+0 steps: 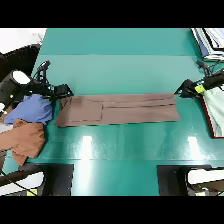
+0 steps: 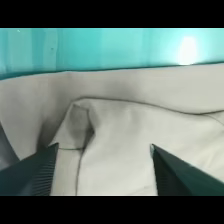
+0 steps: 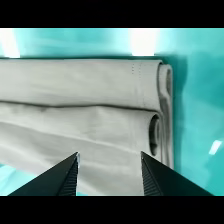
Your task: Fold the shirts.
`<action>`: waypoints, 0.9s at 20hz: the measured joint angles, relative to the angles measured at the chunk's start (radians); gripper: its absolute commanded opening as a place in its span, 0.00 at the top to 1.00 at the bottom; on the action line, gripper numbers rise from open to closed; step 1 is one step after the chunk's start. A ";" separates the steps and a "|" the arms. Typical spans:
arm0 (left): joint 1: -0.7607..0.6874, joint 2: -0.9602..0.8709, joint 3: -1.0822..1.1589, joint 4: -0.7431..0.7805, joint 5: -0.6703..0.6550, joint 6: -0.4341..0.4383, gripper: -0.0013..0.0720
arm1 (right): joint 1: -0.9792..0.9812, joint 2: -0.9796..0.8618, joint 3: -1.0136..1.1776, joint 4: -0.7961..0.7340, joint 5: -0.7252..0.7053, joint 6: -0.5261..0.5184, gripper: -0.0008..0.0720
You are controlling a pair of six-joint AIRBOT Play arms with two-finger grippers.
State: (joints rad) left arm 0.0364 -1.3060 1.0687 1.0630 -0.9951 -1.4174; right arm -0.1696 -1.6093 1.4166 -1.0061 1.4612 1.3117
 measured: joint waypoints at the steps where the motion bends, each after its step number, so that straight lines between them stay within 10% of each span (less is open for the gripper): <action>1: 0.000 -0.002 0.010 -0.003 -0.023 0.001 0.94 | -0.029 0.000 -0.008 0.016 0.016 -0.013 0.36; 12: -0.194 -0.012 0.035 -0.074 0.025 -0.044 0.94 | -0.166 -0.092 -0.266 0.178 0.018 -0.141 0.38; 15: -0.285 -0.013 0.035 -0.079 0.111 -0.090 0.94 | -0.123 -0.109 -0.280 0.193 -0.025 -0.167 0.97; 18: -0.358 -0.031 0.047 -0.079 0.190 -0.125 0.94 | -0.090 -0.104 -0.258 0.182 -0.034 -0.199 0.97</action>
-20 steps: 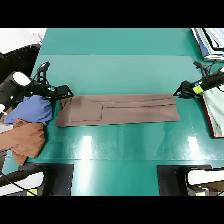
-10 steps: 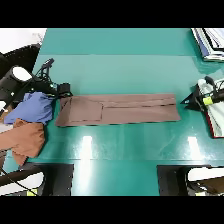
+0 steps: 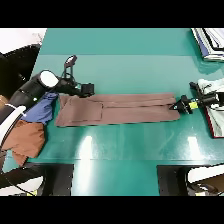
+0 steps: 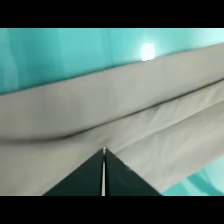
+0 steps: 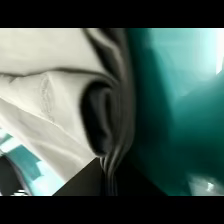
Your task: Fold the shirts.
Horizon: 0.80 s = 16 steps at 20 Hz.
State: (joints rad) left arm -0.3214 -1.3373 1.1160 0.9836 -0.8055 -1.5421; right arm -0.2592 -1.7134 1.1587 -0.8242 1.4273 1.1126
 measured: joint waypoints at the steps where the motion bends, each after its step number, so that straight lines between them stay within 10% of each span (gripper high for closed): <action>1: -0.018 -0.017 0.013 0.000 0.006 -0.006 0.94 | 0.007 0.013 0.020 0.001 0.005 -0.005 0.97; 16: -0.263 -0.472 0.364 -0.023 -0.086 -0.030 0.94 | 0.378 0.294 0.452 0.144 0.068 0.111 0.97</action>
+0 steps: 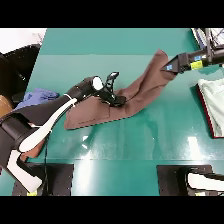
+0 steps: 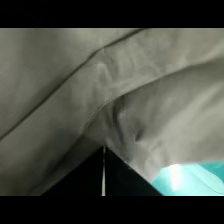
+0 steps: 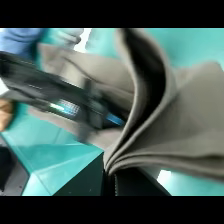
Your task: Fold the shirts.
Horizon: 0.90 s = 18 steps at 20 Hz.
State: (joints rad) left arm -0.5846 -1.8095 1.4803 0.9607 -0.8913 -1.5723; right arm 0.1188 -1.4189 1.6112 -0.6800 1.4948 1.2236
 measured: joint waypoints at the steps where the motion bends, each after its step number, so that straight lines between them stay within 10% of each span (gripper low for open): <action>1: -0.002 -0.009 0.005 -0.002 0.000 0.000 0.94 | 0.026 0.002 0.014 0.008 -0.008 0.003 0.97; 18: 0.272 0.198 0.134 0.161 -0.175 0.003 0.94 | 0.402 -0.035 0.089 0.057 -0.206 0.001 0.97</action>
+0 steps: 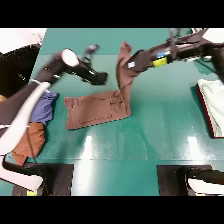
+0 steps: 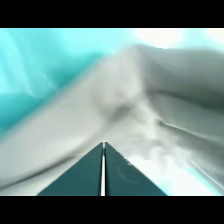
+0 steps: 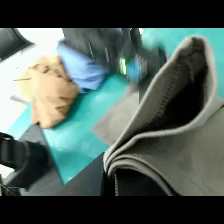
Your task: Fold the shirts.
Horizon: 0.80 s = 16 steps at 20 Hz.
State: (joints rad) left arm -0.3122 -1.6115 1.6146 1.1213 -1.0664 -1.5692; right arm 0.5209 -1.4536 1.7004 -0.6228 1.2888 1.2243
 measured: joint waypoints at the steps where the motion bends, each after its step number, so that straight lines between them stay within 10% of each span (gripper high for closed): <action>1: 0.052 0.043 0.001 0.025 -0.016 0.000 0.94 | 0.044 -0.023 0.000 0.019 -0.024 -0.013 0.97; 3: 0.151 0.125 0.002 0.067 -0.039 0.000 0.94 | 0.153 -0.090 0.000 0.070 -0.102 -0.056 0.85; 5: 0.247 0.205 0.003 0.099 -0.060 0.000 0.94 | 0.255 -0.161 0.001 0.109 -0.192 -0.101 0.44; 16: 0.457 0.359 0.003 0.129 -0.172 0.052 0.94 | 0.220 -0.232 -0.155 0.039 -0.214 -0.140 0.43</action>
State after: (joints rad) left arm 0.1448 -1.2526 1.6173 1.2507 -1.2388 -1.5173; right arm 0.7410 -1.6859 1.5452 -0.5838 1.0748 1.0847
